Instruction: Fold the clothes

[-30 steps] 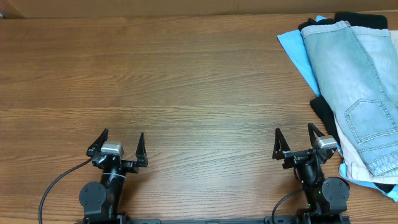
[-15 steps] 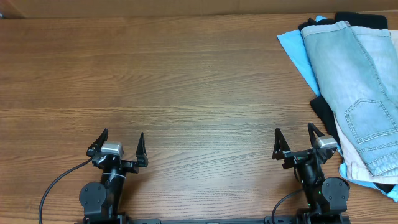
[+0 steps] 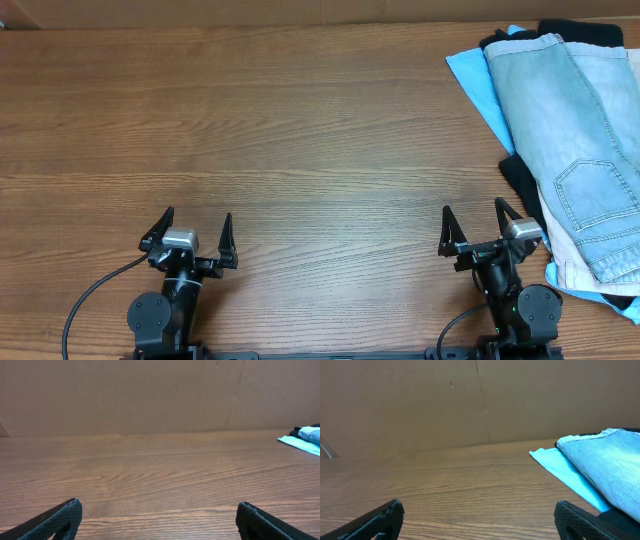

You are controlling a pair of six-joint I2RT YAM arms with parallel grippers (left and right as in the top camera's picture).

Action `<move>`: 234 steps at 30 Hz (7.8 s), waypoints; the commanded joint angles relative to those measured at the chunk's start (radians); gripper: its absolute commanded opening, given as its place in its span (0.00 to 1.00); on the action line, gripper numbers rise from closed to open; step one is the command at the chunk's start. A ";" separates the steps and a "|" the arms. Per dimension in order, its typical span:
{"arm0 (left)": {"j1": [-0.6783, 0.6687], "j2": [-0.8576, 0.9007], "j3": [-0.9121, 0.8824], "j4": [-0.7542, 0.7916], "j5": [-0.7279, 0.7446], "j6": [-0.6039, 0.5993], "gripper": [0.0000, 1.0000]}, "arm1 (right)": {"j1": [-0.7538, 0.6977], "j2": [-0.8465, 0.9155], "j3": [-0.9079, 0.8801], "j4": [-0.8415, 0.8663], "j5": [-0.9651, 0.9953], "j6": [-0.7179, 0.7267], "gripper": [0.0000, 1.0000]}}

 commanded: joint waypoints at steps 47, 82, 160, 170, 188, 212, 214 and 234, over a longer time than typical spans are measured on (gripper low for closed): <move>0.007 -0.009 -0.006 0.004 -0.009 0.004 1.00 | 0.005 -0.008 -0.011 0.003 -0.001 0.000 1.00; 0.007 -0.009 -0.006 0.004 -0.009 0.004 1.00 | 0.005 -0.008 -0.011 0.003 -0.001 0.000 1.00; 0.007 -0.009 -0.006 0.017 -0.034 0.004 1.00 | 0.005 -0.008 -0.010 0.024 -0.002 0.000 1.00; 0.007 -0.008 0.032 0.178 0.263 -0.014 1.00 | 0.003 -0.008 0.133 -0.003 -0.011 0.031 1.00; 0.007 0.837 0.802 -0.218 0.226 0.110 1.00 | 0.003 0.531 0.883 -0.519 0.115 -0.034 1.00; 0.005 1.521 1.099 -0.341 0.280 0.101 1.00 | -0.305 1.336 1.081 -0.711 0.159 0.473 1.00; 0.004 1.521 1.099 -0.337 0.258 0.101 1.00 | -0.412 1.342 1.081 -0.723 0.159 0.496 1.00; -0.159 1.522 1.098 -0.231 0.037 0.102 1.00 | -0.940 1.550 1.047 -0.810 0.155 0.558 1.00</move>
